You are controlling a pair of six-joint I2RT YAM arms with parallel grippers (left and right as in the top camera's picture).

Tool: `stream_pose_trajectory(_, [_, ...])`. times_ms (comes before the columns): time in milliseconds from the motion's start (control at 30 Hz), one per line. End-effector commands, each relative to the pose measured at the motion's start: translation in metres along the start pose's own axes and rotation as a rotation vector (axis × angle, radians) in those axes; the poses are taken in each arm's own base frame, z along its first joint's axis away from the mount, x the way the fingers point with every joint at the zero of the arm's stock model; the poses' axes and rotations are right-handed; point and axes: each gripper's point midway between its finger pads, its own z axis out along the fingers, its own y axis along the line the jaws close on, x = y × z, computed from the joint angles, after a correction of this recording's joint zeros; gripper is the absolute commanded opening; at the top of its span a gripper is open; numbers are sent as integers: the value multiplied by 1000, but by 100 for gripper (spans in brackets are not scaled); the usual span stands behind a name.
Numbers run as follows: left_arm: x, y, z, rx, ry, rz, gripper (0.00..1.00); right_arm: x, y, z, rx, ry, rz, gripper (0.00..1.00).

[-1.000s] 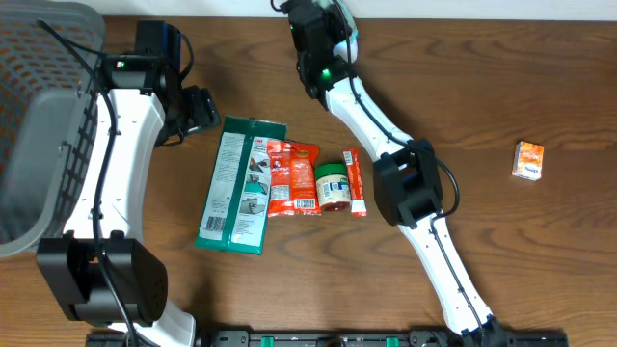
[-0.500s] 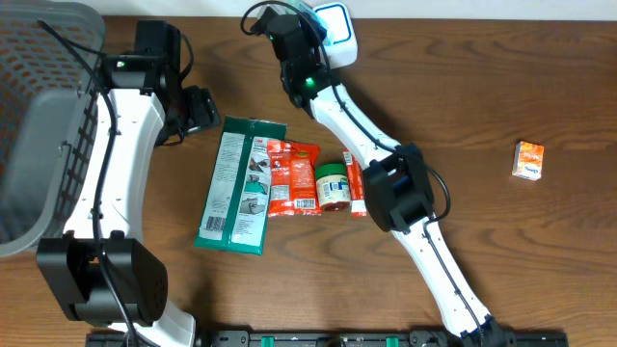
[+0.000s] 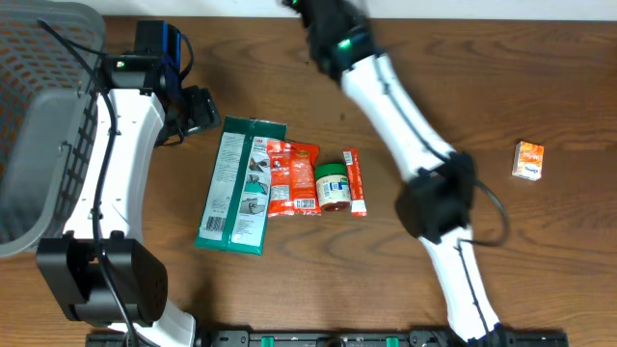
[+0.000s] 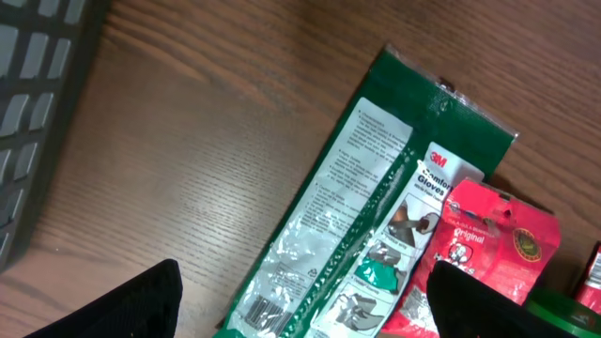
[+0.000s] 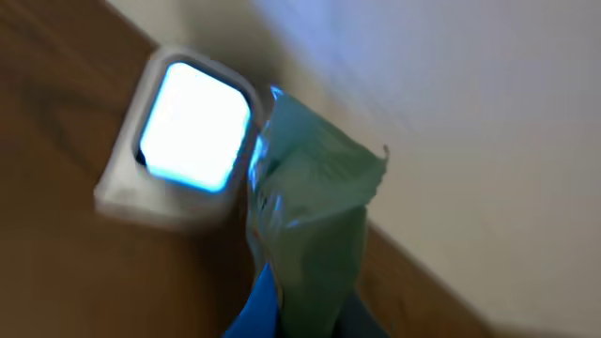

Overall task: Scan the item barcode
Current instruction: 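Carry the wipes pack right and lower it beside the Kleenex pack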

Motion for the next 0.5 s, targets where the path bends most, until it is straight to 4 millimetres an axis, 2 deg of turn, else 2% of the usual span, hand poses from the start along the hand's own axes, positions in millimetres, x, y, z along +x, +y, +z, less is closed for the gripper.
stream_pose_trajectory(0, [-3, 1, -7, -2, -19, 9, 84, 14, -61, -65, -70, 9, 271, 1])
stream_pose_trajectory(33, [-3, 1, -7, -2, -19, 9, 84, 26, -61, -75, -137, 40, 294, 1])
stream_pose_trajectory(67, [-3, 1, -7, -2, -19, 9, 84, 44, -62, -94, -269, 75, 323, 1])
stream_pose_trajectory(200, [-3, 1, -7, -2, -19, 9, 84, 85, -71, -123, -508, 148, 409, 1])
stream_pose_trajectory(333, [-3, 1, -7, -2, -19, 9, 84, 126, -89, -126, -634, 233, 532, 1])
stream_pose_trajectory(467, [-3, 1, -7, -2, -19, 9, 84, 179, -104, -121, -700, 370, 613, 1])
